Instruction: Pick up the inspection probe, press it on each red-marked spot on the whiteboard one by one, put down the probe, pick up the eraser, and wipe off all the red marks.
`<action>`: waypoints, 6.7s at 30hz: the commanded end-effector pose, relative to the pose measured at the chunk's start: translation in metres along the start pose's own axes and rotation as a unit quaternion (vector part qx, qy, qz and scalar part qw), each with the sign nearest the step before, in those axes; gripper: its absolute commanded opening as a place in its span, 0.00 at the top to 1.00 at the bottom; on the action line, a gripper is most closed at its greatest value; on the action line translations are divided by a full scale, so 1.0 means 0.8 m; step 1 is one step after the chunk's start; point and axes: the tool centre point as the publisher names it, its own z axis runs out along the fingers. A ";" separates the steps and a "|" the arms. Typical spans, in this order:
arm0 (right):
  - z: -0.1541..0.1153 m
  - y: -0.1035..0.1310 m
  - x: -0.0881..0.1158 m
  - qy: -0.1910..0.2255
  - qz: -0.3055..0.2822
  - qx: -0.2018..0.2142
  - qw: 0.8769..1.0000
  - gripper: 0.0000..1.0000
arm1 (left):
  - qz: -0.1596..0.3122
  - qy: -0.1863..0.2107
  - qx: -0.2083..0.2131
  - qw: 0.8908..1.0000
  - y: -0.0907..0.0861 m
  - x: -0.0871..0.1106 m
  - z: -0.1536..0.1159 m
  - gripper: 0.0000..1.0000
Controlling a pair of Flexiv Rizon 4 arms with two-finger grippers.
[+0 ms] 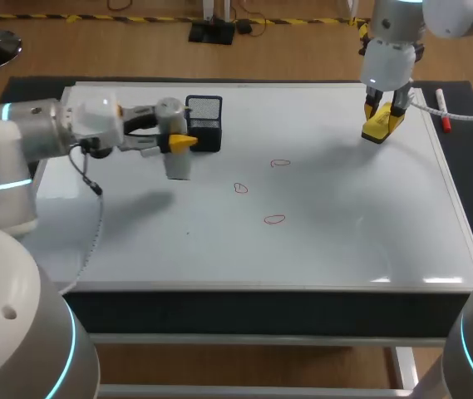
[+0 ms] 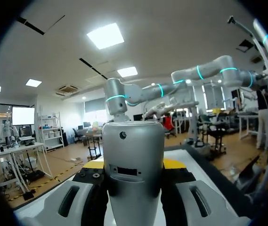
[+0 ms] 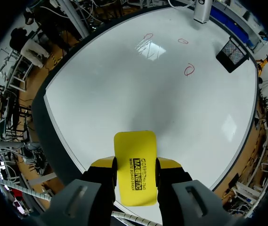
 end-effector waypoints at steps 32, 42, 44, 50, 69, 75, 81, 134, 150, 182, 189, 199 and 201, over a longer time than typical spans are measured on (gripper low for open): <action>-0.002 -0.001 0.001 0.001 0.000 0.001 1.000 1.00 | -0.030 0.039 0.058 0.997 0.048 0.023 0.128 1.00; -0.002 -0.001 0.001 0.001 0.000 0.001 1.000 1.00 | -0.034 0.050 0.060 0.996 0.057 0.013 0.133 1.00; -0.002 -0.001 0.001 0.001 0.000 0.001 1.000 1.00 | -0.037 0.052 0.059 0.996 0.059 0.012 0.135 1.00; -0.002 -0.001 0.001 0.001 0.000 0.001 1.000 1.00 | -0.045 0.057 0.056 0.996 0.065 0.008 0.137 1.00; -0.002 -0.001 0.001 0.001 0.000 0.001 1.000 1.00 | -0.053 0.053 0.052 0.996 0.065 0.005 0.138 1.00; -0.002 -0.001 0.001 0.001 0.000 0.001 1.000 1.00 | -0.052 0.052 0.050 0.996 0.065 0.004 0.139 1.00; -0.002 -0.001 0.001 0.001 0.000 0.001 1.000 1.00 | -0.051 0.047 0.049 0.996 0.058 0.003 0.136 1.00; -0.002 -0.001 0.001 0.001 0.000 0.001 1.000 1.00 | -0.034 -0.066 0.024 0.997 -0.010 -0.069 -0.111 1.00; -0.006 0.123 -0.022 -0.002 -0.097 0.042 0.994 1.00 | -0.034 -0.066 0.024 0.997 -0.010 -0.069 -0.111 1.00; 0.073 0.407 -0.132 0.027 -0.371 0.019 0.928 1.00 | -0.034 -0.066 0.024 0.997 -0.010 -0.069 -0.111 1.00; 0.091 0.415 -0.157 0.037 -0.392 0.017 0.919 1.00 | -0.034 -0.066 0.024 0.997 -0.010 -0.069 -0.111 1.00; 0.108 0.406 -0.174 0.037 -0.390 0.007 0.920 1.00 | -0.034 -0.066 0.024 0.997 -0.010 -0.069 -0.111 1.00; 0.115 0.402 -0.175 0.042 -0.388 0.008 0.921 1.00 | -0.034 -0.066 0.024 0.997 -0.010 -0.069 -0.111 1.00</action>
